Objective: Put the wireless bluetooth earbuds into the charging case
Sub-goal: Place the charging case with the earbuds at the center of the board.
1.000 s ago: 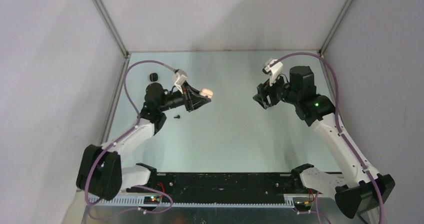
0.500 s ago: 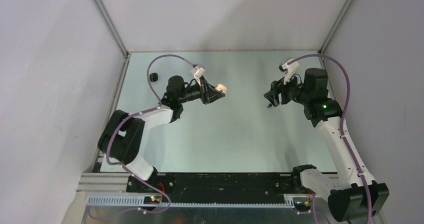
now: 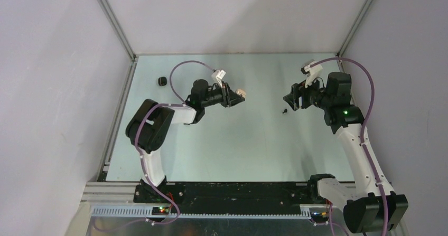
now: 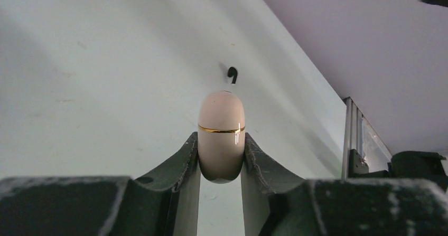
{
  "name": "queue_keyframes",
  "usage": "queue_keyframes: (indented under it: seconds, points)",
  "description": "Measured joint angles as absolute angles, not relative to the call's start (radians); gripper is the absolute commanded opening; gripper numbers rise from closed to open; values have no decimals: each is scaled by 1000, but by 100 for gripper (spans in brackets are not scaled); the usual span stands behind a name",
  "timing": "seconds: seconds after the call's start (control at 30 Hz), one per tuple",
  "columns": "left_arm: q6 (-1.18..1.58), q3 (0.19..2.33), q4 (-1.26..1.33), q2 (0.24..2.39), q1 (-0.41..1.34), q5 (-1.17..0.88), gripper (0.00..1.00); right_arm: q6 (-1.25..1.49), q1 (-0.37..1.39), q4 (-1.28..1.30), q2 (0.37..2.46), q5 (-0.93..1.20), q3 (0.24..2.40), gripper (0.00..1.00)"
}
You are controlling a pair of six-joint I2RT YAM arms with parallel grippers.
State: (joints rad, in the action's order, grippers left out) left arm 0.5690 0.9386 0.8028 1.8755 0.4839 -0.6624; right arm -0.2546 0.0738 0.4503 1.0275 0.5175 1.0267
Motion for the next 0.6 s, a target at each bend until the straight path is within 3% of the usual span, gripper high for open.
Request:
queue_keyframes:
  seconds: [0.43, 0.6]
  points:
    - [627, 1069, 645, 2027, 521, -564, 0, -256, 74, 439, 1041, 517, 1025, 67]
    - [649, 1109, 579, 2074, 541, -554, 4, -257, 74, 439, 1041, 517, 1024, 67]
